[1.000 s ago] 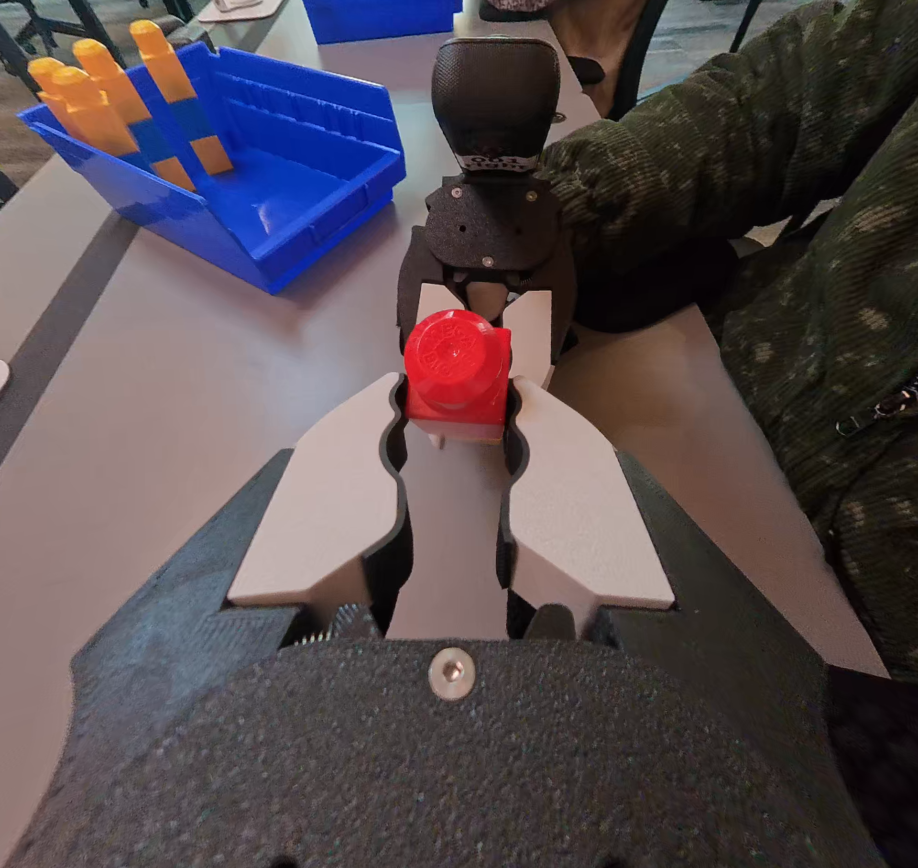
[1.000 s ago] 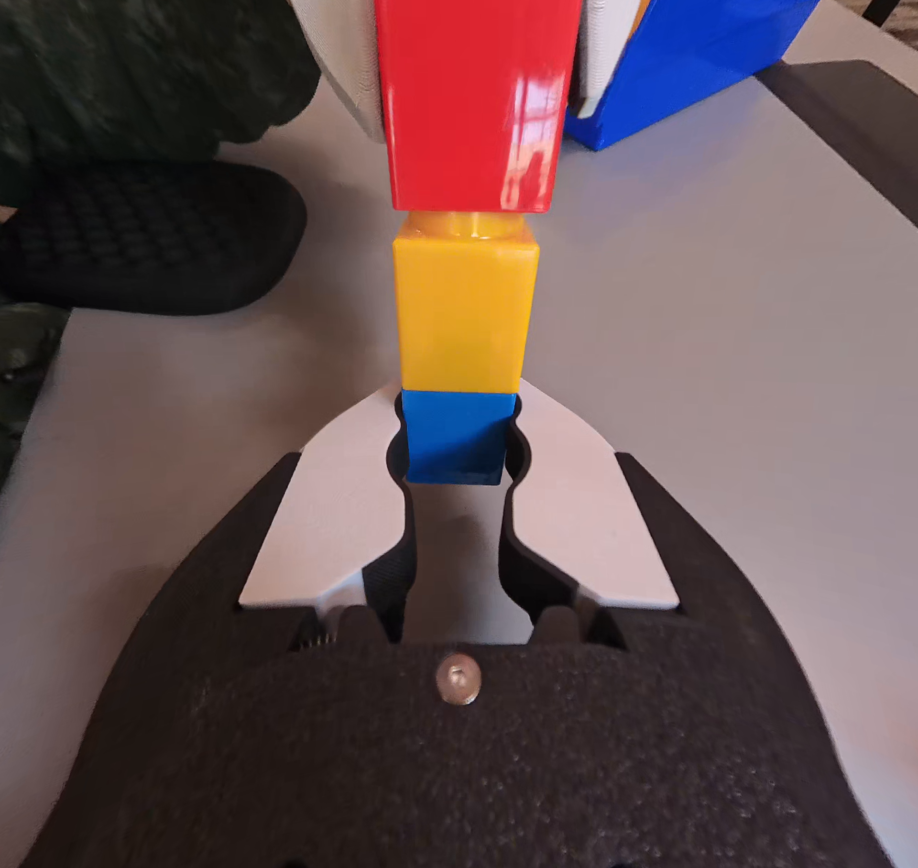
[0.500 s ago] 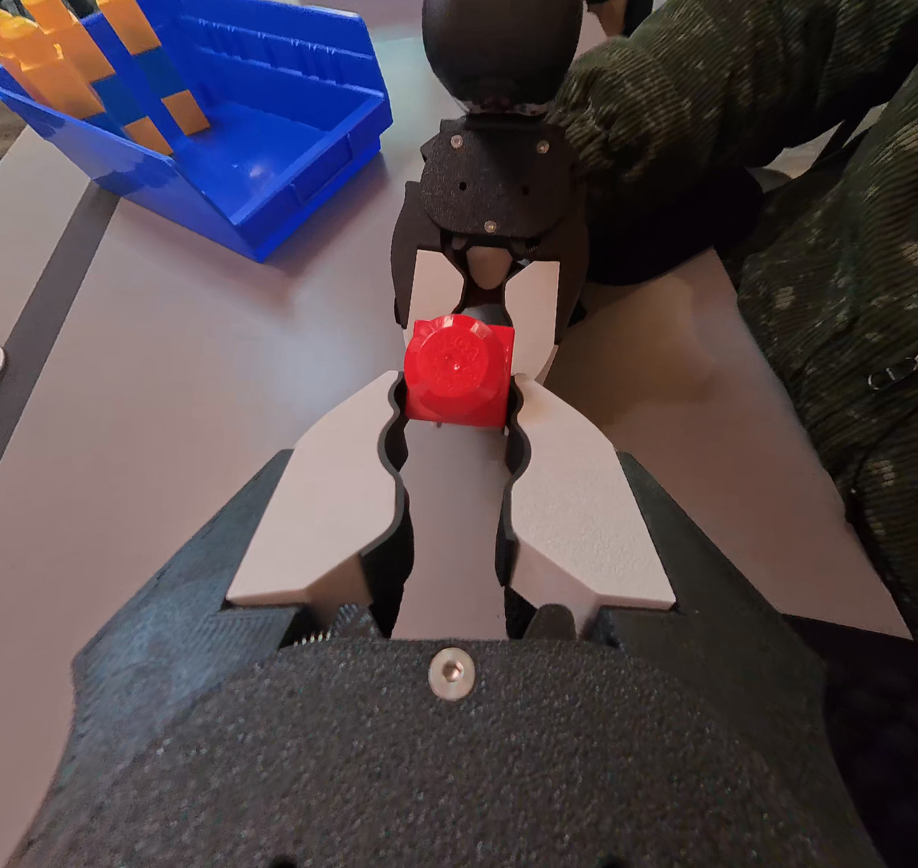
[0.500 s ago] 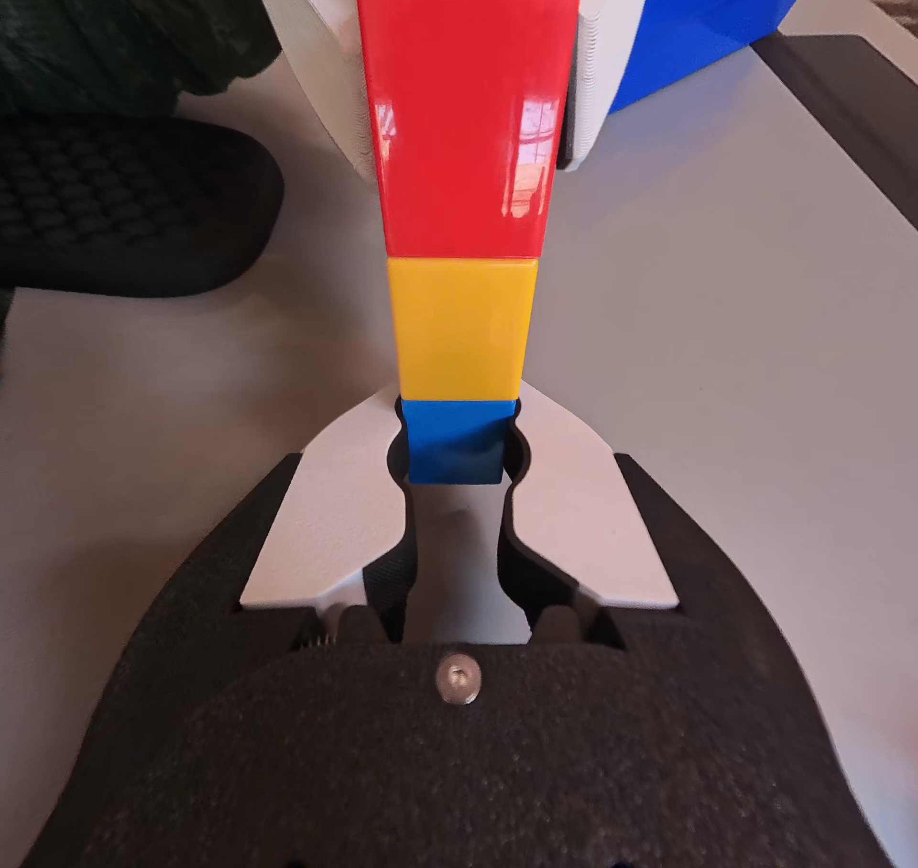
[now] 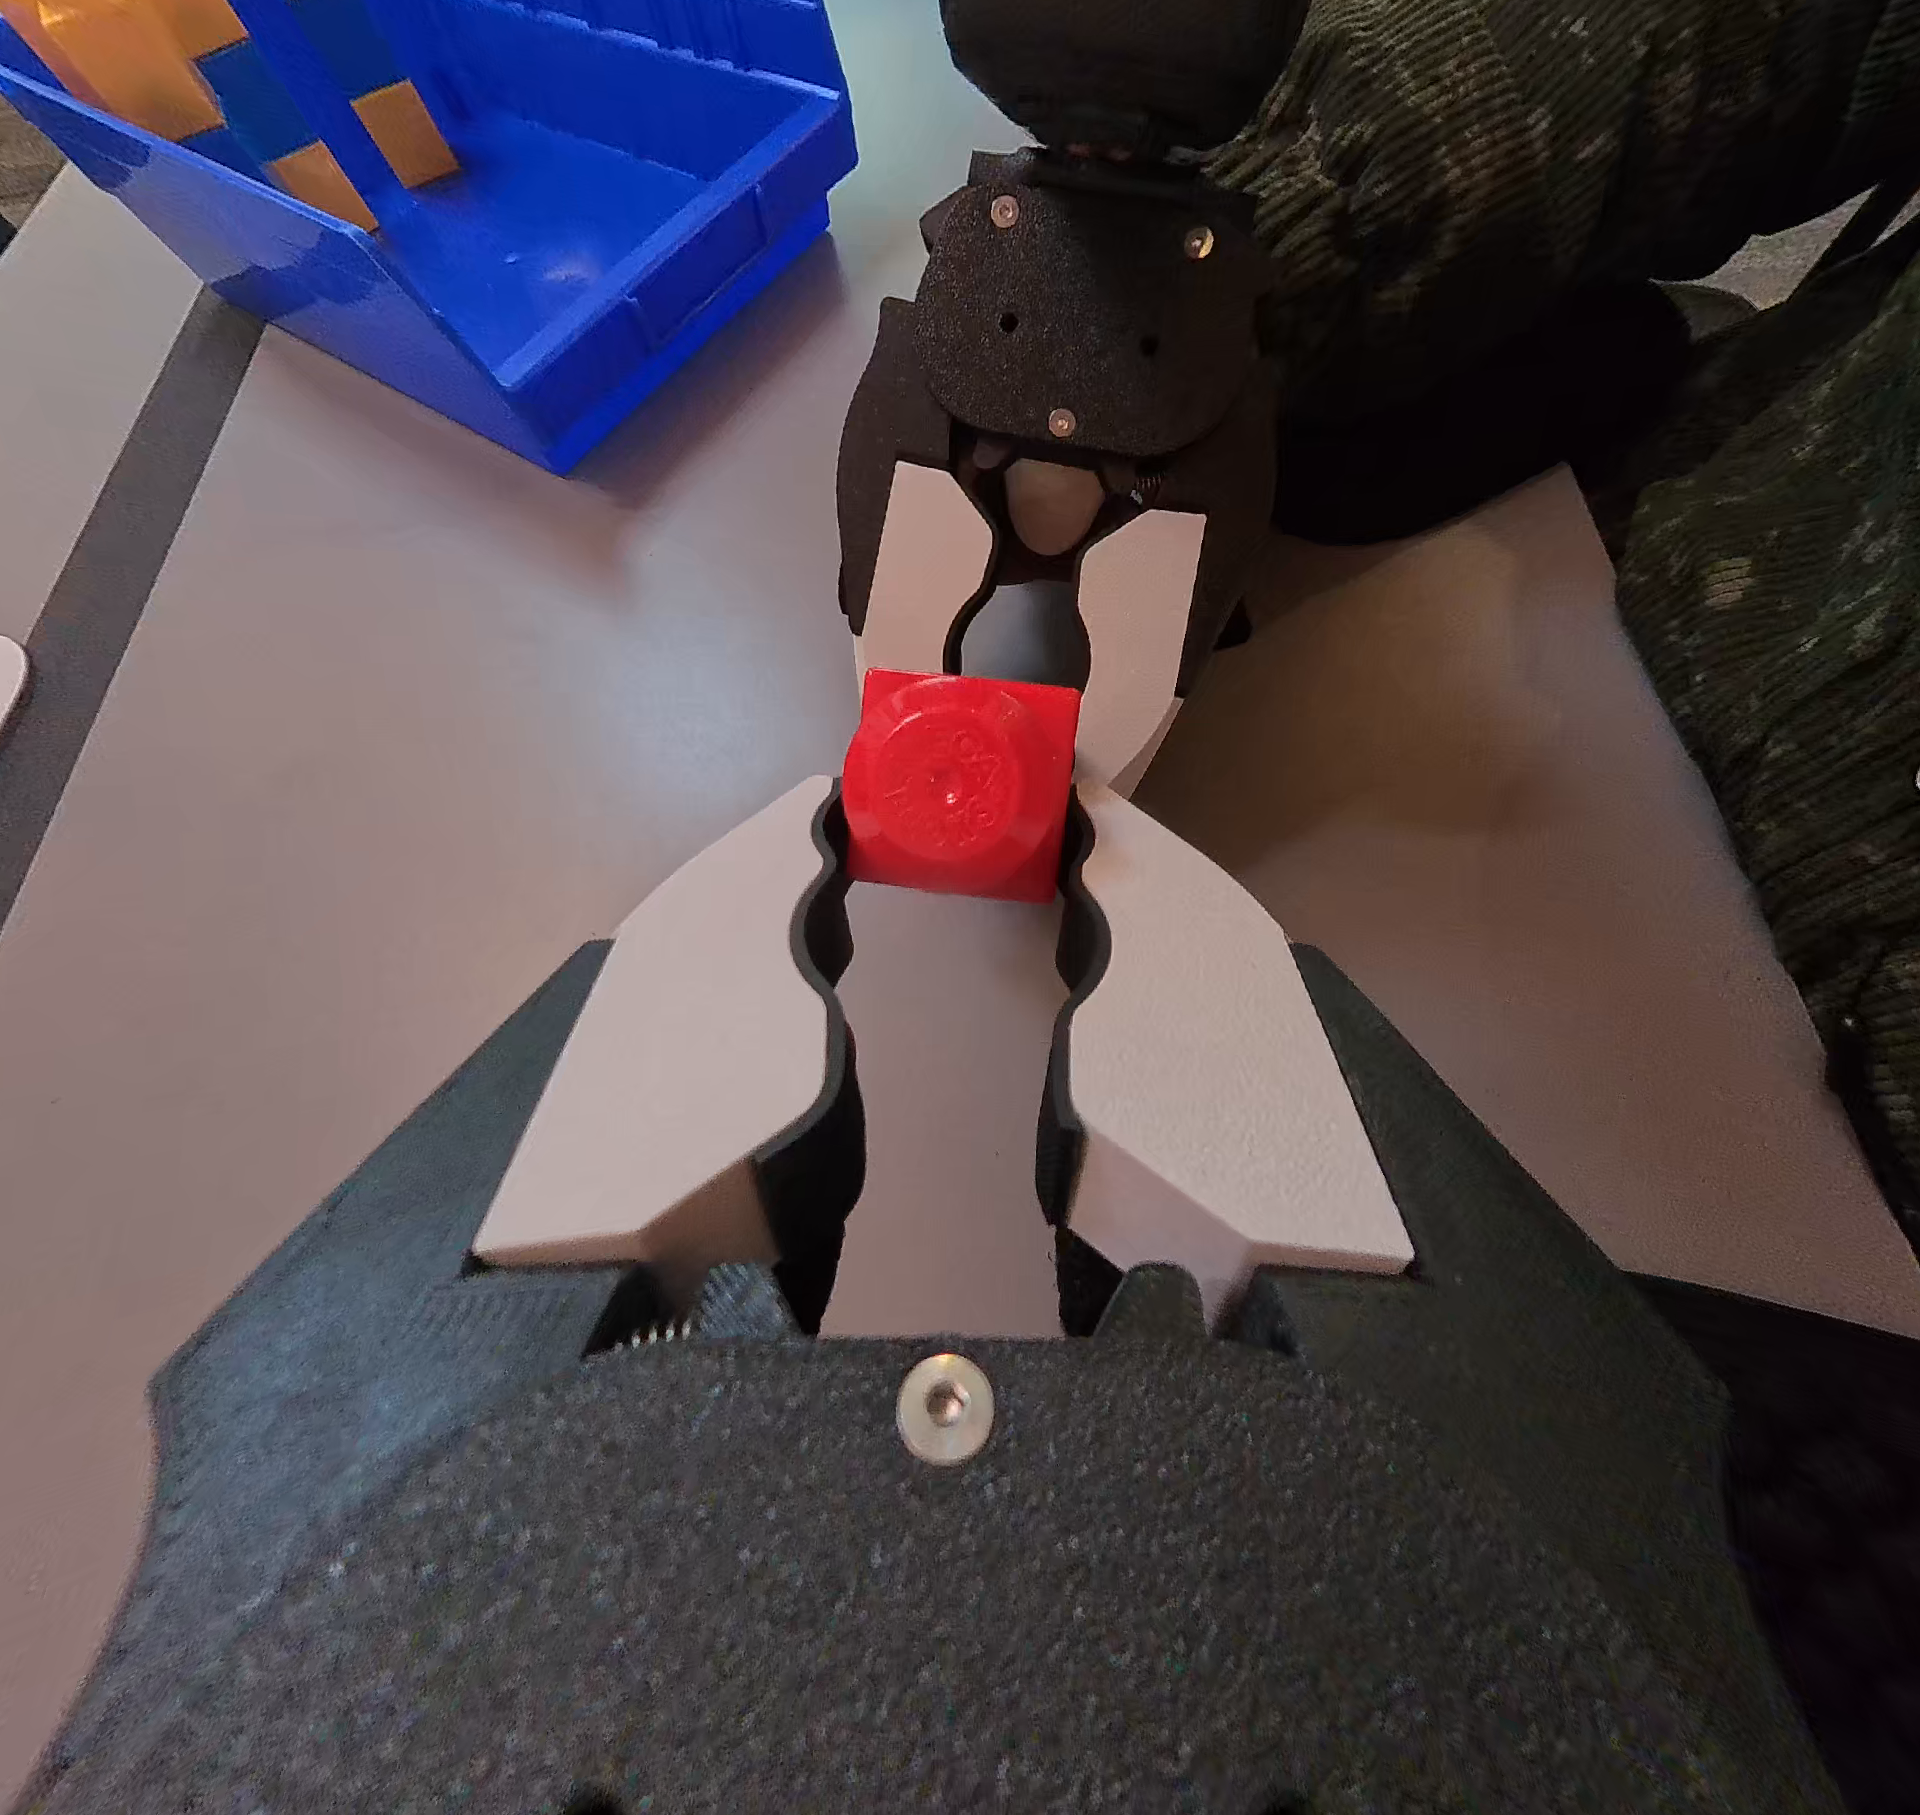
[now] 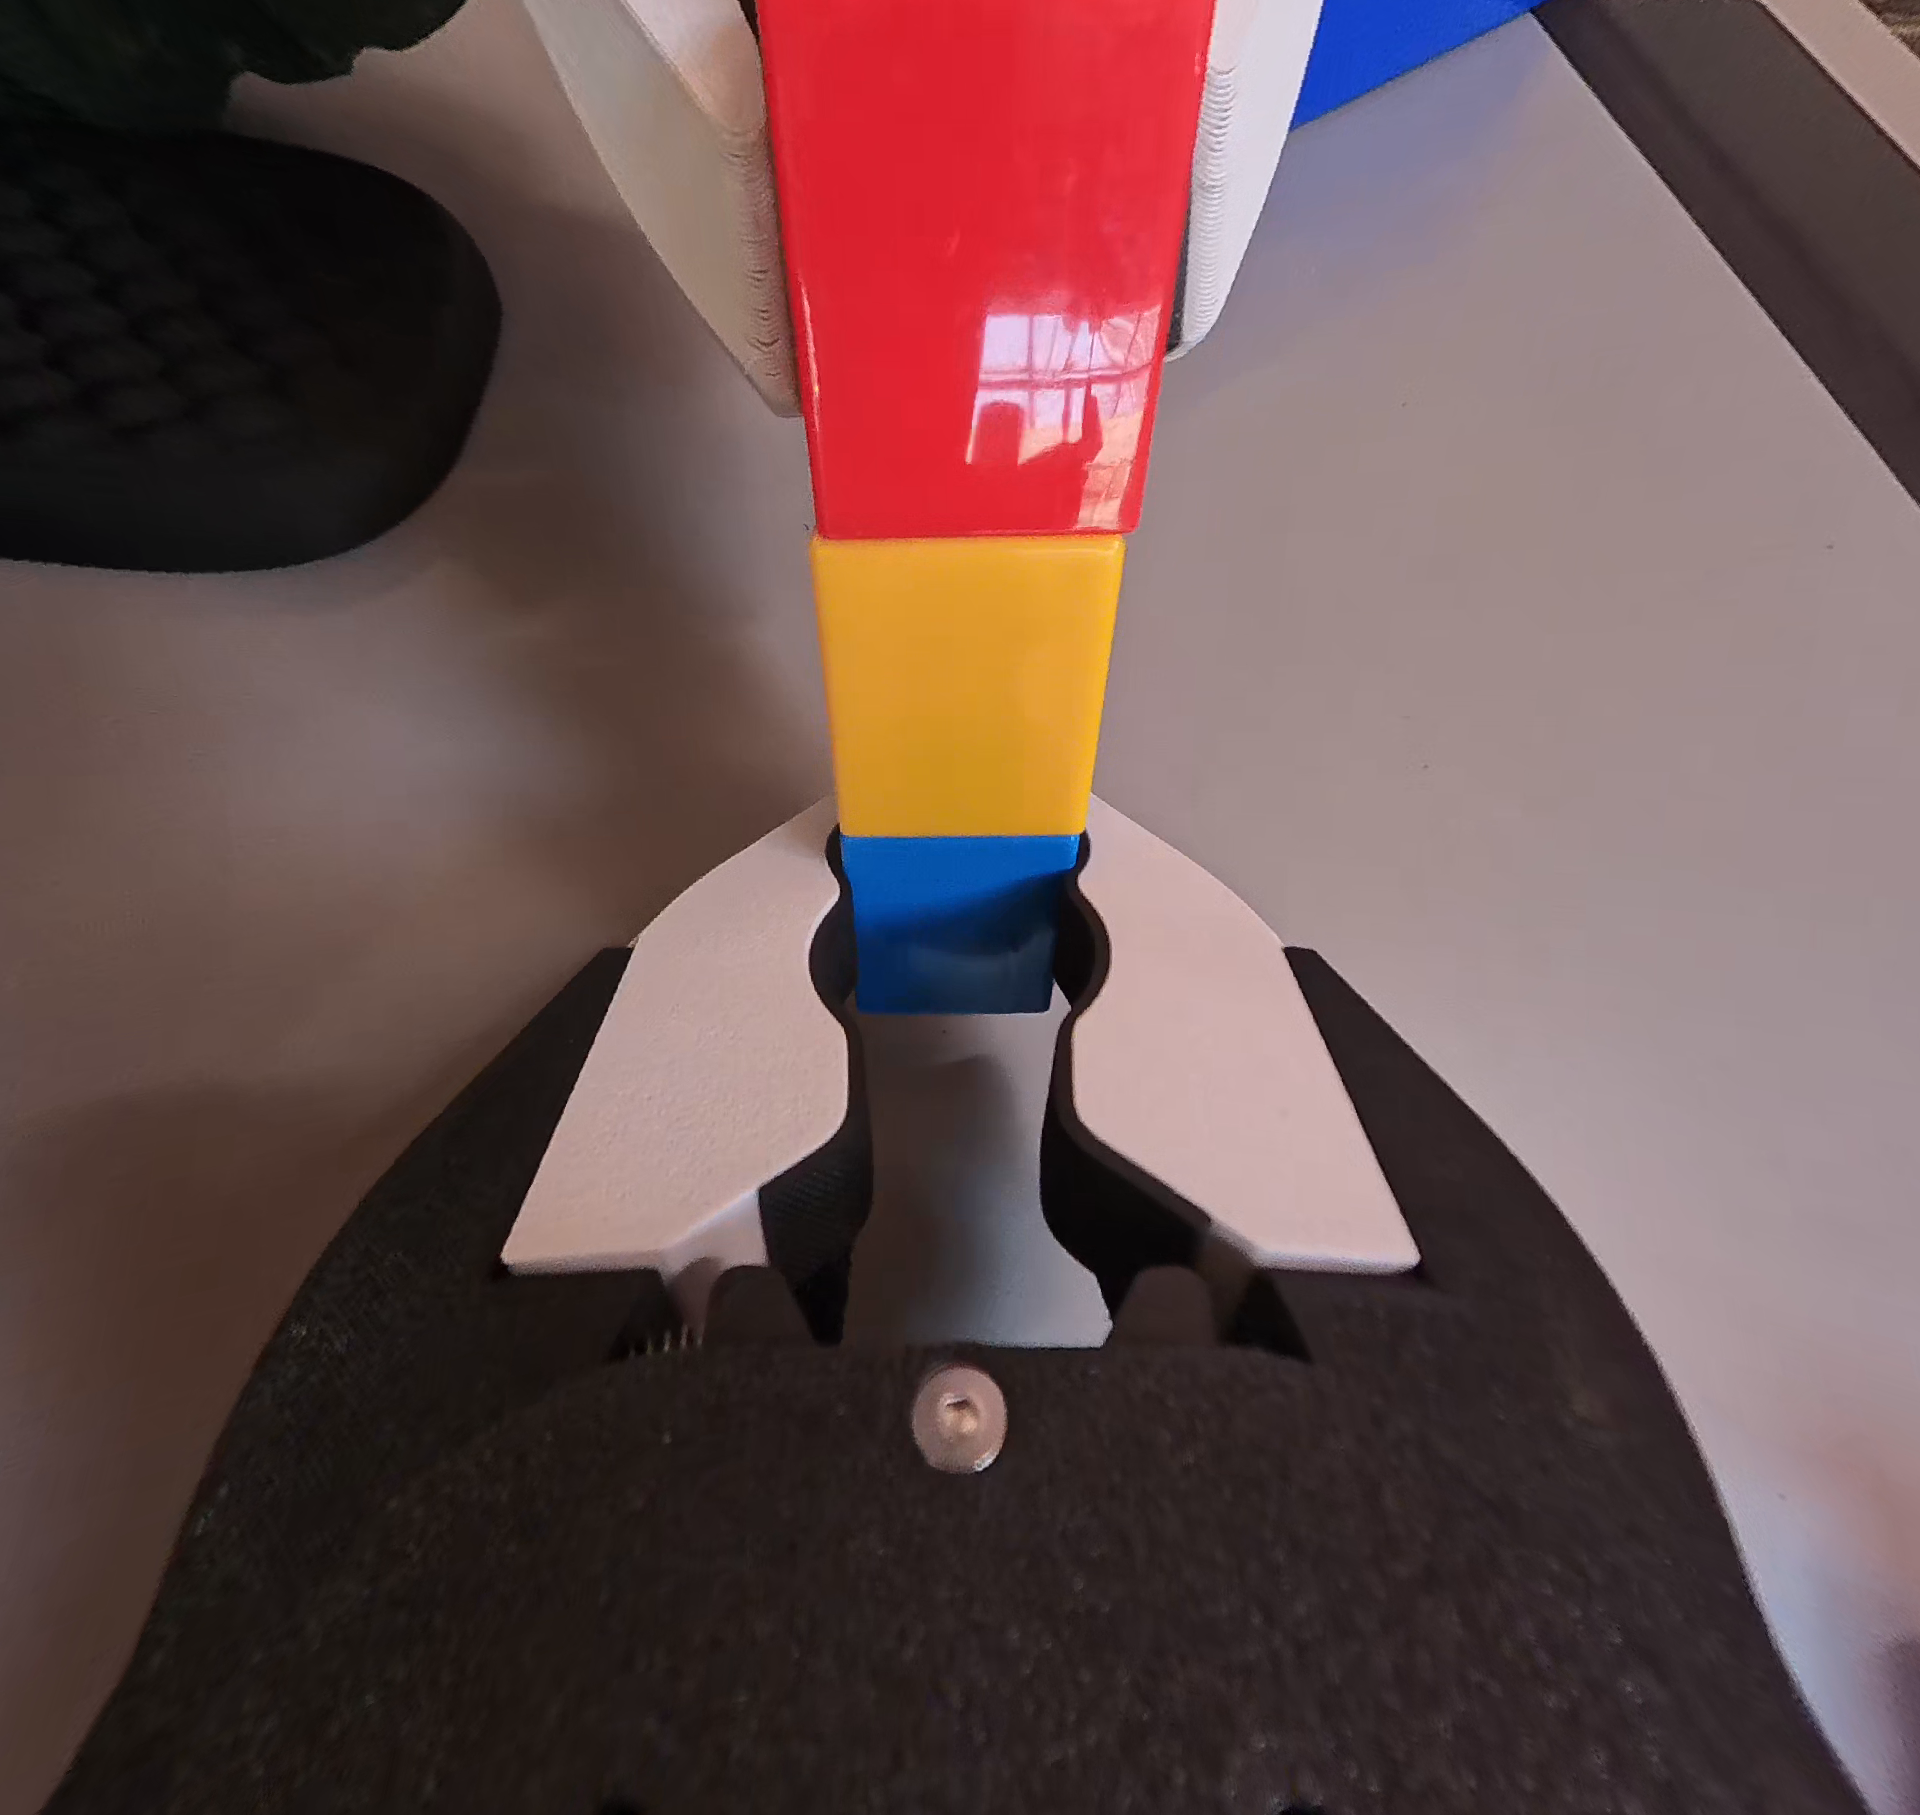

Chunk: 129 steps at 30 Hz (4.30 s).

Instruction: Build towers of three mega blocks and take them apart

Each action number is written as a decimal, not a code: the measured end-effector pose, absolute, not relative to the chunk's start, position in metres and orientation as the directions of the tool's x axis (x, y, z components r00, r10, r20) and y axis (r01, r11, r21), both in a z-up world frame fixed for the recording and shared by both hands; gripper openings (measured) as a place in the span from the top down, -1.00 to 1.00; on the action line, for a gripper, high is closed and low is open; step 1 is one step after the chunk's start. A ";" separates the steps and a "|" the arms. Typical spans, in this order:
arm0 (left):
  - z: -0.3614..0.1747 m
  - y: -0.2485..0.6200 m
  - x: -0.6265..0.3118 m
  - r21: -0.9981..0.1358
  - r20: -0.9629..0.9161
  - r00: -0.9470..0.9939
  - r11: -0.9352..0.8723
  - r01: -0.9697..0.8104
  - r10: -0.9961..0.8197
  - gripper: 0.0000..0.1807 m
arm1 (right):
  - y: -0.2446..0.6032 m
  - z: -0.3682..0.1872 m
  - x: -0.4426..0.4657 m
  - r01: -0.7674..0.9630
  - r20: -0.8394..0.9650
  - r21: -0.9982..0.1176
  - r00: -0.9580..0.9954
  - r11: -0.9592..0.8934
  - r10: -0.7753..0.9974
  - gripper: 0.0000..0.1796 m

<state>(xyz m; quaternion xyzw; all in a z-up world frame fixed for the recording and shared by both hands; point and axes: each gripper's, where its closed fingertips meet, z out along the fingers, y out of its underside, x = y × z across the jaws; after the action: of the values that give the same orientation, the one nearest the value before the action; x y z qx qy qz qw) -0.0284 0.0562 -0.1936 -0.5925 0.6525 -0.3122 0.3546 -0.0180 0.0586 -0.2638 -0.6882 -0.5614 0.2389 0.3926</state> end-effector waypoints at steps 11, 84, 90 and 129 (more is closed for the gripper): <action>-0.205 0.049 -0.036 -0.803 -0.081 -0.101 0.125 -0.583 -0.992 0.58 | 0.049 -0.271 -0.020 0.607 0.089 -0.793 0.202 -0.053 0.975 0.61; -0.153 0.158 -0.063 -0.998 -0.044 0.525 0.016 -0.058 -0.850 1.00 | 0.335 -0.156 0.356 0.180 0.102 -0.866 0.977 -0.467 0.188 0.64; -0.166 0.156 -0.058 -0.991 -0.100 0.504 0.039 -0.131 -0.858 1.00 | 0.353 -0.185 0.357 0.188 0.094 -0.827 0.975 -0.530 0.199 0.63; -0.268 0.346 -0.360 -0.429 -0.223 0.841 -0.725 -0.539 -0.493 0.42 | 0.110 -0.178 0.063 0.083 -0.122 -0.974 0.592 -0.210 0.797 0.94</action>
<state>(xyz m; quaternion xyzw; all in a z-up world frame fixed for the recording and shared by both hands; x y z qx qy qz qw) -0.3597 0.3460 -0.2679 -0.9275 0.2783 0.0468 0.2454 0.0626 0.1095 -0.1782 -0.7057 -0.3116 0.3271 0.5459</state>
